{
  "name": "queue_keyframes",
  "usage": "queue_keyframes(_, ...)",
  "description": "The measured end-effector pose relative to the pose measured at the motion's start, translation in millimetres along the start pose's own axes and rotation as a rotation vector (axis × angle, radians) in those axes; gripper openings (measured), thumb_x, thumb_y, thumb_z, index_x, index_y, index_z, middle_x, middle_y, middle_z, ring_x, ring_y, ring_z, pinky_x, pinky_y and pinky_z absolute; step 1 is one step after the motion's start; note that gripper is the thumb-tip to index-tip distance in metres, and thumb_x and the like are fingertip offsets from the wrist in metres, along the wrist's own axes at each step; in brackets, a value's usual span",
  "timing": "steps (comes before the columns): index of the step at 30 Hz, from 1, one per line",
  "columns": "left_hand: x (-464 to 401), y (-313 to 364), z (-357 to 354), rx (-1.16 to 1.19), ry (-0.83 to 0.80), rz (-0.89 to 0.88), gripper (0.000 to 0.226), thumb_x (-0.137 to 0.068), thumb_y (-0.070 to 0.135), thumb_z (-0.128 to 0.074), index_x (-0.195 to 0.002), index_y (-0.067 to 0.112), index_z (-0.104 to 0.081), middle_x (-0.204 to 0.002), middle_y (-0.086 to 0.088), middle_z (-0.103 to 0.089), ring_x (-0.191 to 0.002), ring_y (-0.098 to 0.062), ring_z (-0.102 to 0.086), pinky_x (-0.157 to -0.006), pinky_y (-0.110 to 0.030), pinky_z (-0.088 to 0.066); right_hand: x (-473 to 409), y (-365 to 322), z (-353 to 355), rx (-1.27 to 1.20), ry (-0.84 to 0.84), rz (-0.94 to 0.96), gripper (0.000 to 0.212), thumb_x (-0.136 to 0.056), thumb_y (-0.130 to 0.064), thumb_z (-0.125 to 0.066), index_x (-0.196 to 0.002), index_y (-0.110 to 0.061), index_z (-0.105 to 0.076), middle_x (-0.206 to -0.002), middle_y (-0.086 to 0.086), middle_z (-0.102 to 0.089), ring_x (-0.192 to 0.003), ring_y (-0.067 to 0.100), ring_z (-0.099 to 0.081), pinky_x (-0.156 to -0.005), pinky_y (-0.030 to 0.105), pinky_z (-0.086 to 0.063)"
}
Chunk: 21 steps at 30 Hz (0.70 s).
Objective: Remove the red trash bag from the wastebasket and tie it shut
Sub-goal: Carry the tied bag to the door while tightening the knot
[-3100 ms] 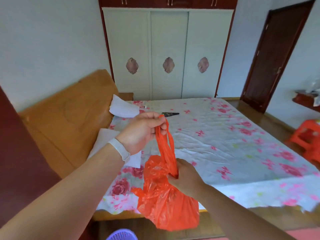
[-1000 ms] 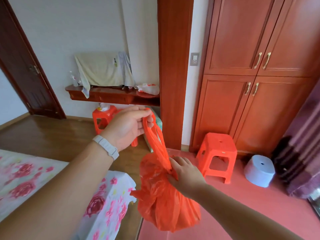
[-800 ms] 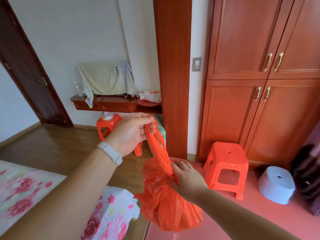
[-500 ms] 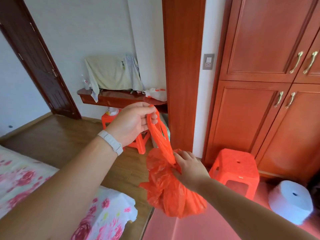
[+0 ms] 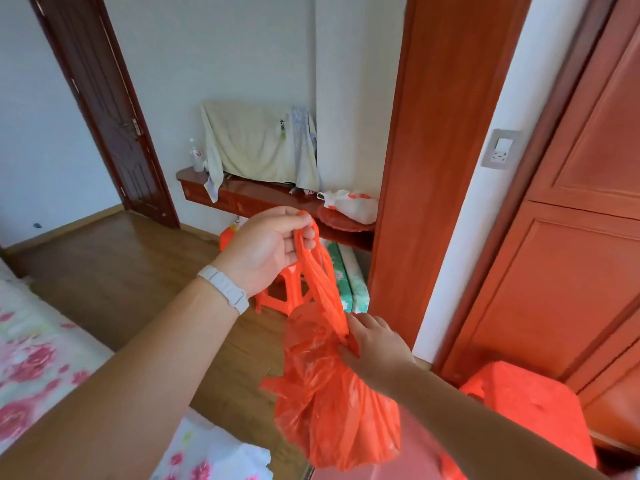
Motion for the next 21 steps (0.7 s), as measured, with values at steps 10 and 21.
queue_keyframes(10,-151.5,29.9,108.0,0.019,0.047,0.008,0.008,-0.088,0.009,-0.057,-0.080,0.011,-0.059,-0.071,-0.005,-0.061,-0.067,-0.017,-0.060,-0.068,-0.027,-0.050,-194.1,-14.3,-15.2,0.060,-0.030,0.058,0.056,-0.093,-0.049,-0.043,-0.144,-0.032,-0.027,-0.143,-0.002,-0.042,-0.129,0.027,-0.039,-0.094,0.043,-0.047)
queue_keyframes(21,-279.9,29.1,154.2,-0.002,0.099,0.009,0.008,-0.088,0.009,-0.056,-0.080,0.012,-0.057,-0.071,-0.005,-0.059,-0.070,-0.019,-0.060,-0.065,-0.025,-0.051,-340.3,12.7,-35.5,0.036,-0.051,0.163,0.055,-0.091,-0.048,-0.041,-0.143,-0.030,-0.029,-0.146,0.000,-0.041,-0.131,0.027,-0.038,-0.105,0.046,-0.039)
Point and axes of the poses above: each hand's wrist, its own x-axis away from the middle knuckle, its own z-axis out of the back of the hand, y = z × x, the point moved 10 cm from there along -x, towards the middle knuckle
